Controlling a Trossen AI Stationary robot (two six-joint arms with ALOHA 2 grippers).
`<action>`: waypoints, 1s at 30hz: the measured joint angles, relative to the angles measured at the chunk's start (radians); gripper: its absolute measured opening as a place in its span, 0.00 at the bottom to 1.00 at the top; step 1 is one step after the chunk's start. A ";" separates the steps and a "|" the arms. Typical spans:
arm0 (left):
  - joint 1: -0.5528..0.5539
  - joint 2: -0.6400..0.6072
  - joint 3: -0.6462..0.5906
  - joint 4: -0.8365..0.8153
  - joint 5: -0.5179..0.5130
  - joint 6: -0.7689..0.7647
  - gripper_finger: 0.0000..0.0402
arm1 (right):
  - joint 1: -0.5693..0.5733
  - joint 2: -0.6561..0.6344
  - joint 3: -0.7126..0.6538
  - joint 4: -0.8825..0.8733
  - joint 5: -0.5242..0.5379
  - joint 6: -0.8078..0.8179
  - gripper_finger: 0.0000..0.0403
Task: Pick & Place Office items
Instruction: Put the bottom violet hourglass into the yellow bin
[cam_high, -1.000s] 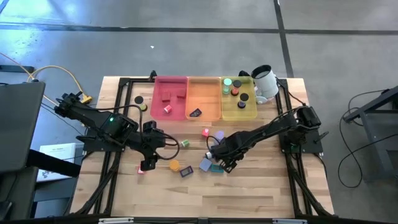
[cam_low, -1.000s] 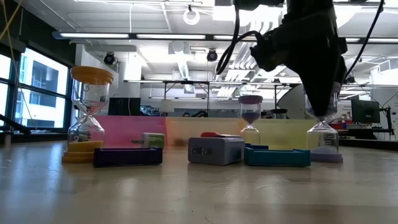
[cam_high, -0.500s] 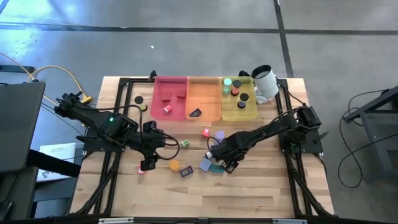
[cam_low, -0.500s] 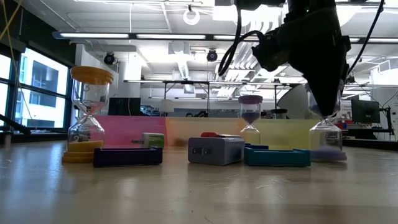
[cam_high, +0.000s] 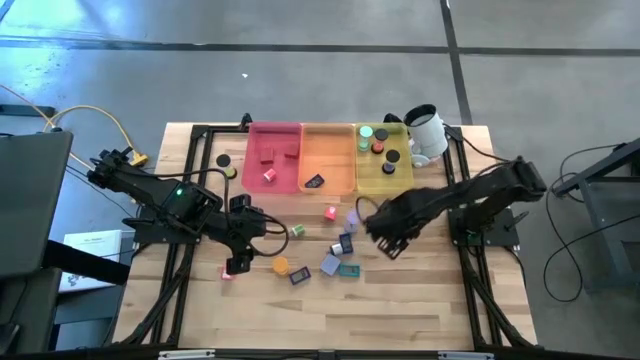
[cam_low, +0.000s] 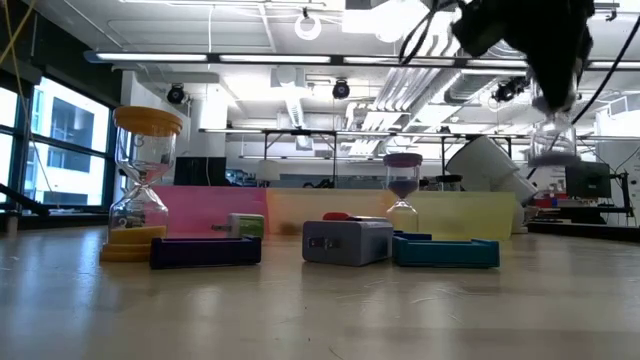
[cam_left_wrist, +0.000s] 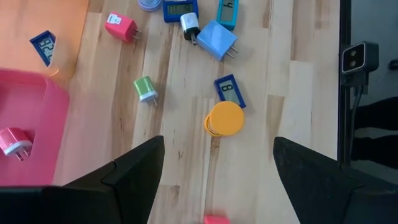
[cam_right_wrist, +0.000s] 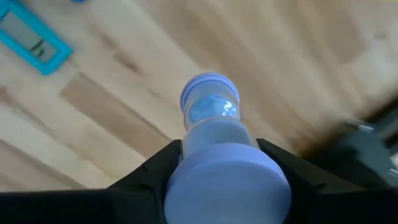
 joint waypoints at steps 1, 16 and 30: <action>0.000 0.000 0.000 0.004 -0.002 -0.006 0.73 | -0.010 -0.016 0.013 -0.031 0.015 0.000 0.44; 0.000 0.002 0.001 0.055 -0.058 -0.114 0.73 | -0.369 -0.093 0.197 -0.114 0.191 -0.349 0.44; 0.004 0.085 0.001 0.100 -0.073 -0.155 0.73 | -0.757 -0.080 0.198 -0.033 0.288 -0.743 0.44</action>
